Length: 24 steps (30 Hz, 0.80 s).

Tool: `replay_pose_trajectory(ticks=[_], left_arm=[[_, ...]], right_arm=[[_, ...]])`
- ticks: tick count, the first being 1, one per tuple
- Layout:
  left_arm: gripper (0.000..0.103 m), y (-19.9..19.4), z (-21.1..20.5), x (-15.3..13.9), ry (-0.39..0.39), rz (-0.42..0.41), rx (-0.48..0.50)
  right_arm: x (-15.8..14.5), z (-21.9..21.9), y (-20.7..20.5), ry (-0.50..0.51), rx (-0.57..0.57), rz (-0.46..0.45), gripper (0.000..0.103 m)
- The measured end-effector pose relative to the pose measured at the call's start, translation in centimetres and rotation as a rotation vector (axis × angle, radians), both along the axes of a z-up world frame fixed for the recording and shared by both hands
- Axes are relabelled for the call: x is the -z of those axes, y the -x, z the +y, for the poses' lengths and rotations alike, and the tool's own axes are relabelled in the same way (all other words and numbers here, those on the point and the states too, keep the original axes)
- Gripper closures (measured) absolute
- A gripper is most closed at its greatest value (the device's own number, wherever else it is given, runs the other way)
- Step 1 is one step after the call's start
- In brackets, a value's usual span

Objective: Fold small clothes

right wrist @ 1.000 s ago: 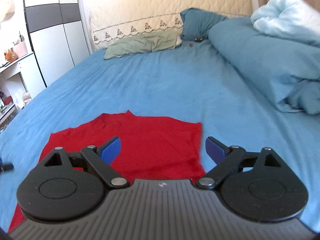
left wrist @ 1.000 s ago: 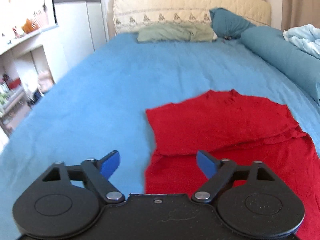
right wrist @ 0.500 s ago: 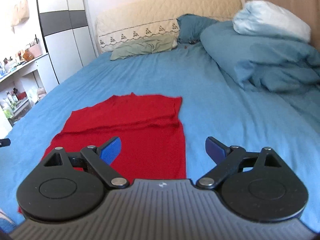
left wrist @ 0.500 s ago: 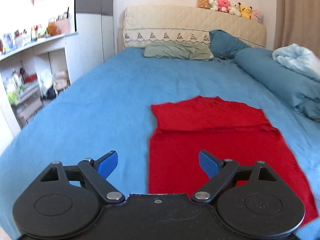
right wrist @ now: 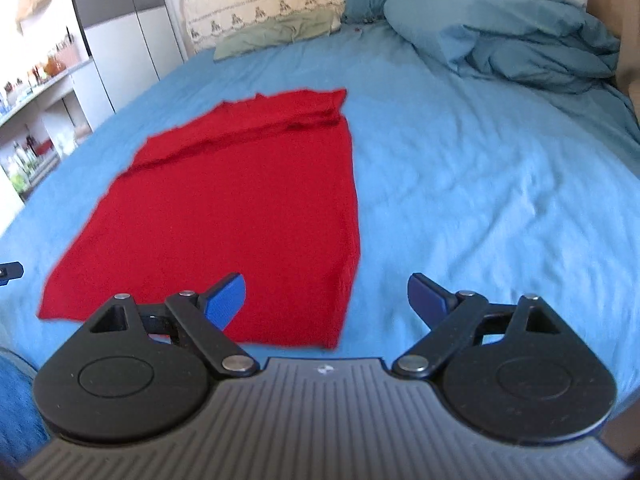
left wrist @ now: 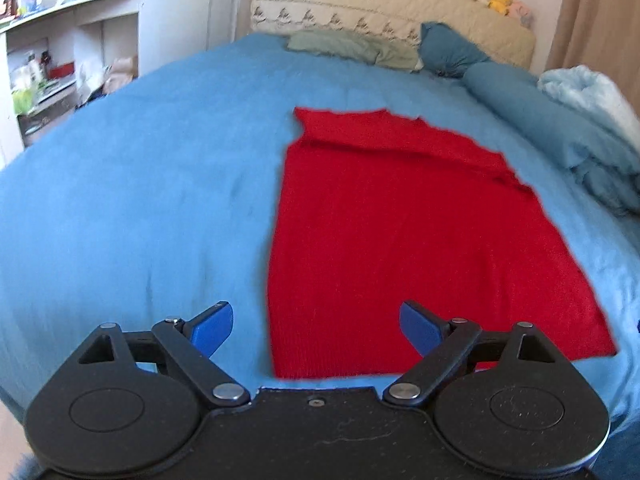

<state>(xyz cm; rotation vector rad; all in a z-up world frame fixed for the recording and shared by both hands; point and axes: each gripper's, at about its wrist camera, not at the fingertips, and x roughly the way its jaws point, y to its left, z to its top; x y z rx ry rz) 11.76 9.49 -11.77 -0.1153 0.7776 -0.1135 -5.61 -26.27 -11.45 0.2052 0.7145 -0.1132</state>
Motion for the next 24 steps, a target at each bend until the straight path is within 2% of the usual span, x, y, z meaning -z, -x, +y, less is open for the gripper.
replay_pose_trajectory(ticks=[1,3,6,9,13,18,24], left_arm=[[0.014,0.0,-0.1,0.9,0.002,0.008,-0.011],[0.023,-0.2,-0.2,2.2,0.017,0.025,-0.023],[0.033,-0.3,-0.2,3.5,0.011,0.046,-0.033],[0.035,-0.6,0.0,3.8,0.013,0.040,-0.048],[0.039,-0.7,-0.2,4.1,-0.002,0.031,-0.055],[0.052,-0.6,-0.1,4.4,-0.018,0.026,-0.066],[0.059,-0.6,0.2,4.5,-0.023,0.028,-0.073]], right_arm=[[0.8,0.0,0.1,-0.007,0.015,0.010,0.003],[2.2,-0.1,0.1,-0.030,0.048,0.024,0.009],[3.9,0.0,-0.1,-0.042,0.087,0.032,0.010],[4.7,0.2,-0.6,-0.037,0.096,0.046,0.013],[5.2,0.2,-1.2,-0.020,0.107,0.051,0.015],[4.9,0.8,-1.4,0.011,0.095,0.024,0.030],[4.7,1.4,-1.9,0.047,0.049,0.012,0.043]])
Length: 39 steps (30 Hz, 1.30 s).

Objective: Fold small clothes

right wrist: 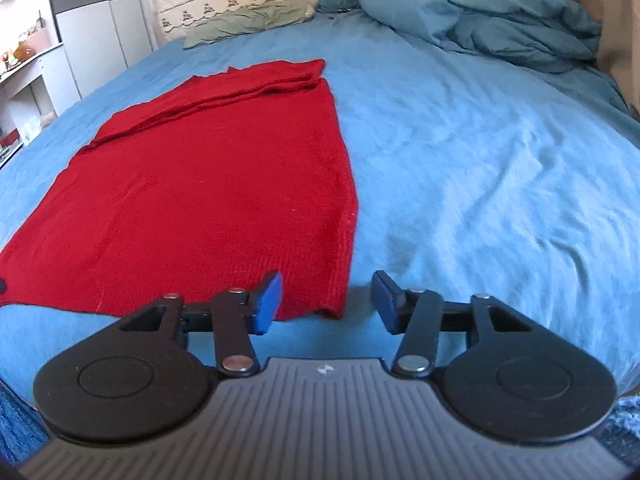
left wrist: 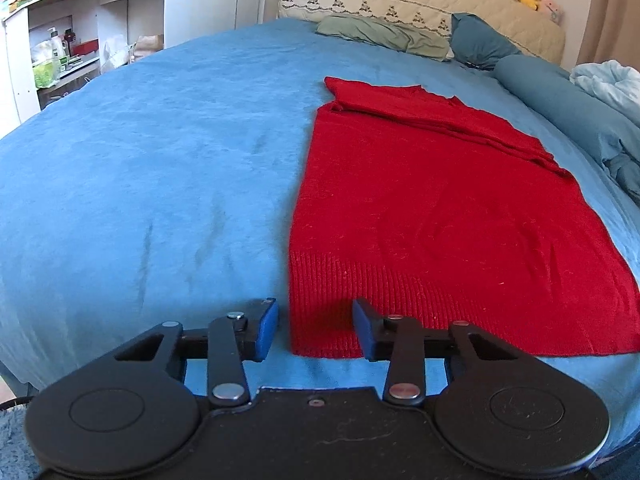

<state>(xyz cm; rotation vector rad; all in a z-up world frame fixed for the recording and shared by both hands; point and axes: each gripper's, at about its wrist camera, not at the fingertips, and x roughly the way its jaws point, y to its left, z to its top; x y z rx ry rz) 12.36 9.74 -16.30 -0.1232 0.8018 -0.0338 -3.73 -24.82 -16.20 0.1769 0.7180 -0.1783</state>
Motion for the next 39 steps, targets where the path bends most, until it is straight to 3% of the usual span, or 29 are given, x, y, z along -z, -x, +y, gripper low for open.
replay_pose_trajectory(ticks=[4,7,9,11,12,19,27,32,36,39], left_arm=[[0.061,-0.1,0.1,0.1,-0.004,0.005,0.003],[0.069,-0.2,0.2,0.0,0.004,0.009,0.003],[0.087,-0.2,0.4,0.1,0.009,0.013,0.004],[0.096,-0.3,0.5,0.1,0.020,0.020,0.007],[0.097,-0.2,0.4,0.0,0.020,0.021,0.008],[0.099,0.4,0.8,-2.1,0.036,-0.011,0.000],[0.099,-0.5,0.9,-9.1,0.075,-0.146,0.022],[0.099,-6.8,-0.1,-14.5,0.129,-0.227,0.000],[0.099,-15.6,-2.4,-17.6,0.121,-0.299,-0.026],[0.099,-23.1,-3.9,-17.9,0.100,-0.308,-0.074]], right_arm=[[0.5,-0.4,-0.6,-0.022,0.004,0.022,0.048],[0.6,-0.7,-0.8,-0.030,0.004,0.025,0.052],[0.7,-0.8,-0.9,-0.038,-0.001,0.025,0.063],[0.7,-1.0,-1.0,-0.051,-0.005,0.025,0.071],[0.7,-1.0,-1.0,-0.055,-0.005,0.022,0.079],[-0.8,-1.4,-0.7,-0.101,0.004,-0.029,0.081],[-6.6,-2.8,-1.4,-0.233,0.023,-0.149,0.081],[-12.1,-4.8,-6.5,-0.335,0.014,-0.252,0.081],[-15.8,-7.9,-15.3,-0.393,0.028,-0.311,0.081],[-17.0,-9.8,-23.3,-0.377,0.043,-0.313,0.081]])
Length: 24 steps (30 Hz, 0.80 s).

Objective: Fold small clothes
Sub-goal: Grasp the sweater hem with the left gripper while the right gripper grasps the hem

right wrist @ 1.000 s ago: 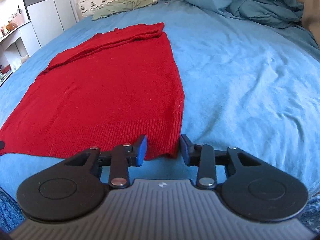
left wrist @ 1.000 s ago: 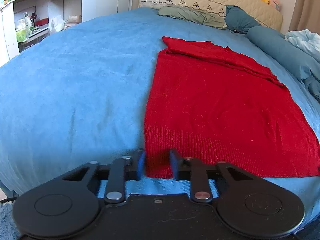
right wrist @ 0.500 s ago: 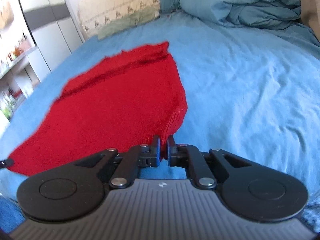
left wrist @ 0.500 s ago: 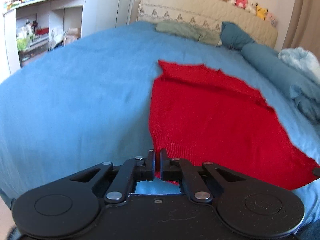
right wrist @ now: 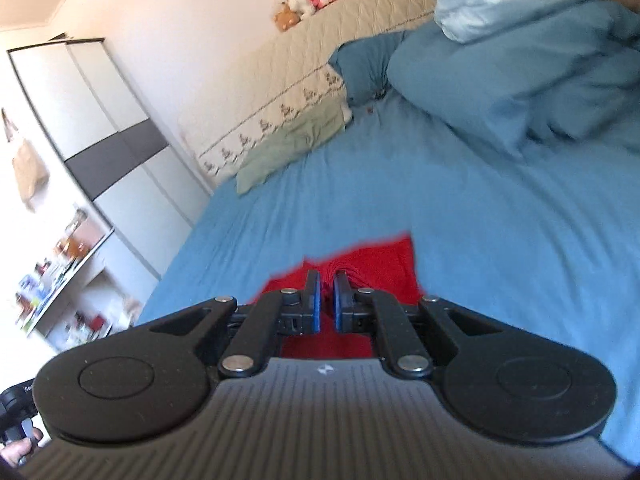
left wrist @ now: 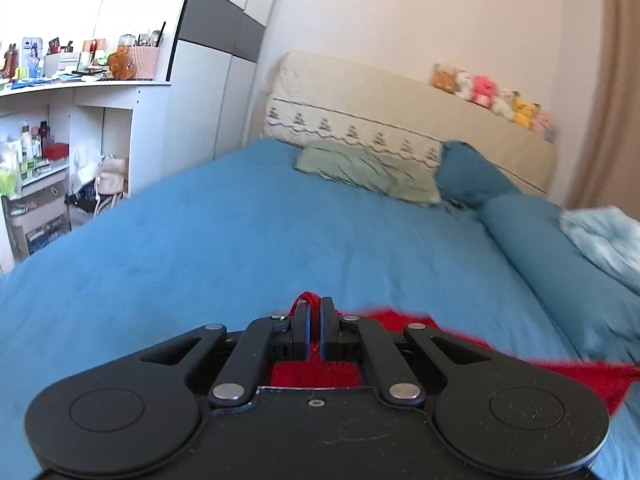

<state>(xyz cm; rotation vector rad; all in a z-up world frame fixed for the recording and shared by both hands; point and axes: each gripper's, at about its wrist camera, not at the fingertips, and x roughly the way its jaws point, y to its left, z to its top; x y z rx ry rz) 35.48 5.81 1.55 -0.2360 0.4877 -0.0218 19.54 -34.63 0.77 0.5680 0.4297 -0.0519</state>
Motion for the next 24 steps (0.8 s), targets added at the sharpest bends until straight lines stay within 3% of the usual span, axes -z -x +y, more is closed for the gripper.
replay_pose_trajectory(ticks=[3,8,11,14,17,19,20,21,23,24], left_arm=[[0.099,-8.0,-1.2,2.3,0.022,0.047,-0.059],[0.099,-17.8,-2.3,11.4,0.054,0.179,-0.136],[0.099,-20.4,-2.8,14.9,0.009,0.206,-0.131],[0.099,-22.1,-3.8,15.3,-0.060,0.162,-0.109],[0.096,-23.6,-3.8,15.4,-0.077,0.174,-0.114],[0.085,-23.9,-3.8,15.4,-0.080,0.189,-0.116],[0.059,-23.4,-3.6,15.0,-0.078,0.177,-0.119],[0.028,-22.3,-3.4,14.4,-0.083,0.143,-0.111],[0.011,-20.2,-3.7,13.1,-0.125,0.063,-0.105],[0.010,-18.9,-3.8,12.6,-0.140,0.034,-0.087]], right_arm=[[1.1,-1.0,-9.5,0.013,0.029,0.044,0.081],[8.3,-1.4,-21.8,-0.008,0.051,0.186,0.081],[12.0,-1.4,-25.1,0.023,0.068,0.240,0.082],[13.5,-2.1,-26.8,0.033,0.067,0.222,0.082],[14.1,-2.6,-28.0,0.042,0.048,0.187,0.081],[14.5,-2.7,-28.6,0.046,0.019,0.202,0.076],[14.4,-2.5,-28.1,0.060,0.020,0.194,0.064],[14.0,-2.3,-27.4,0.084,0.015,0.173,0.032],[12.7,-1.6,-24.9,0.152,0.018,0.097,0.000],[12.1,-1.2,-23.6,0.165,-0.011,0.050,0.001]])
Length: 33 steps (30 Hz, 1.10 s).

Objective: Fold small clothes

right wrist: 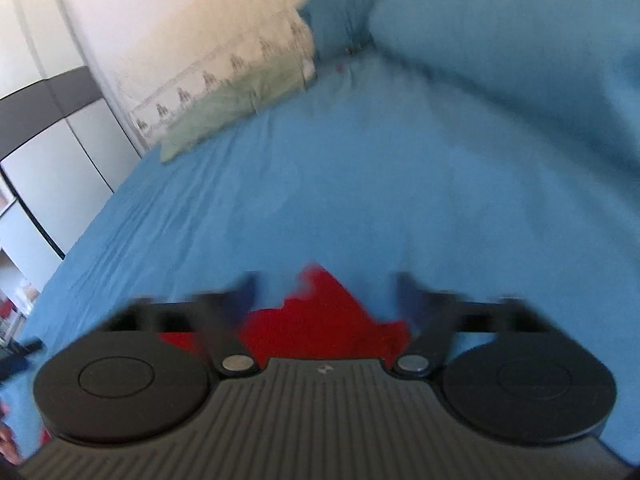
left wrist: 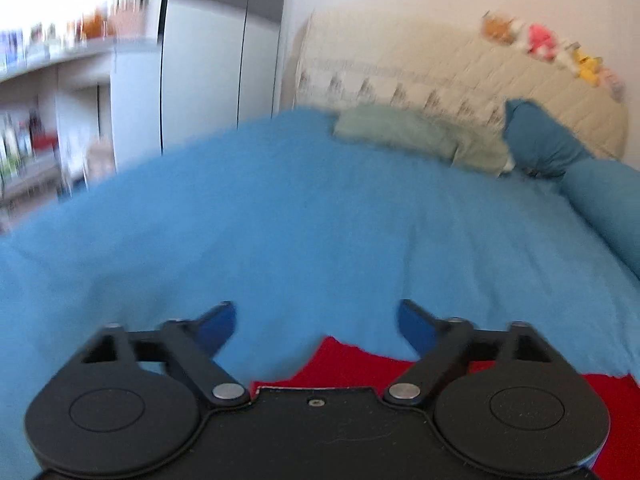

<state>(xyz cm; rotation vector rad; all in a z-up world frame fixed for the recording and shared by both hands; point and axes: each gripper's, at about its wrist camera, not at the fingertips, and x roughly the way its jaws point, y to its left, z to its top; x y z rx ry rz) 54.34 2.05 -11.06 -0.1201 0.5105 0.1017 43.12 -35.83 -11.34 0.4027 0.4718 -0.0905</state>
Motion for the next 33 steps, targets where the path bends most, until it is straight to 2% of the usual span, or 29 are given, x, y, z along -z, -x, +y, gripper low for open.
replay_pose_trajectory(ticks=[2,3,5,7,9,11,12,16,21,24,28,30,33], left_arm=[[0.009,2.9,-0.3,-0.5,-0.001,-0.023,0.086],[0.008,4.4,-0.5,-0.3,0.004,-0.003,0.136],[0.008,6.5,-1.0,1.0,0.017,0.042,0.173],[0.008,9.0,-0.7,3.3,0.048,0.087,0.157],[0.008,10.4,-0.2,5.7,0.047,0.154,0.135],[0.008,11.2,0.4,7.8,0.021,0.213,0.115],[0.008,11.6,0.6,8.2,0.008,0.200,0.132],[0.008,12.2,0.8,7.3,-0.051,0.247,0.144],[0.009,12.3,1.7,5.0,-0.016,0.261,0.098],[0.009,13.9,2.9,1.9,0.031,0.256,0.124],[0.002,15.7,2.5,-1.8,0.007,0.196,0.184],[0.002,15.1,1.3,-2.3,0.007,0.194,0.211],[0.002,13.2,-1.4,-1.6,-0.006,0.222,0.248]], right_arm=[[-0.4,1.0,2.4,-0.001,-0.064,-0.016,0.001],[-0.2,1.5,3.6,-0.014,-0.089,-0.016,0.000],[1.1,2.9,5.7,-0.031,-0.137,0.012,0.000],[3.0,4.3,7.0,-0.063,-0.174,0.069,0.000],[4.8,5.1,7.9,-0.107,-0.164,0.113,0.000],[5.9,5.6,9.1,-0.084,-0.135,0.122,0.000],[6.2,5.6,9.6,-0.058,-0.120,0.120,0.000],[6.6,4.2,11.9,-0.061,-0.058,0.128,0.000],[5.5,3.1,13.3,-0.015,-0.049,0.149,0.002],[2.4,1.6,15.3,-0.033,-0.069,0.155,0.002],[-1.8,0.3,15.9,0.026,-0.139,0.183,0.000],[-1.8,0.3,15.0,0.042,-0.155,0.221,0.000],[0.2,0.6,13.3,0.040,-0.141,0.281,0.004]])
